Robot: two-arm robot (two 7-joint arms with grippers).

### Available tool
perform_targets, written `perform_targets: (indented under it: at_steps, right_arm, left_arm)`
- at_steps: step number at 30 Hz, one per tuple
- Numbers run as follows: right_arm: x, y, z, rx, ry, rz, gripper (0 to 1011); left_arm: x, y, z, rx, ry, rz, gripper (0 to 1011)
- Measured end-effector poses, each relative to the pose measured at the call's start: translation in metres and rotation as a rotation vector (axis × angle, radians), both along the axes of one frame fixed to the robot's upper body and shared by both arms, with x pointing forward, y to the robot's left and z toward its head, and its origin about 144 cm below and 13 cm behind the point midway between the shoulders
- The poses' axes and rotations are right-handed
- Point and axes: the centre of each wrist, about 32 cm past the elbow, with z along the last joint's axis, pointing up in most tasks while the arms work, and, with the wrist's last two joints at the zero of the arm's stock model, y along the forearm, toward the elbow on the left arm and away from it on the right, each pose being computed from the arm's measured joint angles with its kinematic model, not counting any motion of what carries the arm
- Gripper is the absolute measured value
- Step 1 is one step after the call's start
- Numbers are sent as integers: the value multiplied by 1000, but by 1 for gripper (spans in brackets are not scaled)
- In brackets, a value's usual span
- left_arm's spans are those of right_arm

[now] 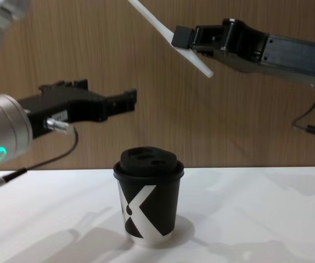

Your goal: Pick up the straw with one hand, pass it to the other hand, and insert it into the cup.

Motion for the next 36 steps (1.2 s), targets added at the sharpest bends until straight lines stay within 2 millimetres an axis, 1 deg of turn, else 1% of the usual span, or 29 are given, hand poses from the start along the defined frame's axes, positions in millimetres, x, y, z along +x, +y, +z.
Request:
perform_targets:
  at_steps: [11, 19, 29, 36]
  right_arm:
    - [0, 1, 0, 0, 0, -1, 6]
    - [1, 1, 0, 0, 0, -1, 6]
    - [1, 1, 0, 0, 0, -1, 6]
    - [1, 1, 0, 0, 0, -1, 6]
  left_arm:
    - [-8, 22, 20, -126, 3, -89, 1003]
    - [-13, 34, 28, -189, 21, -155, 1003]
    - [-18, 44, 30, -243, 47, -222, 1003]
    - [-17, 50, 22, -312, 68, -286, 1003]
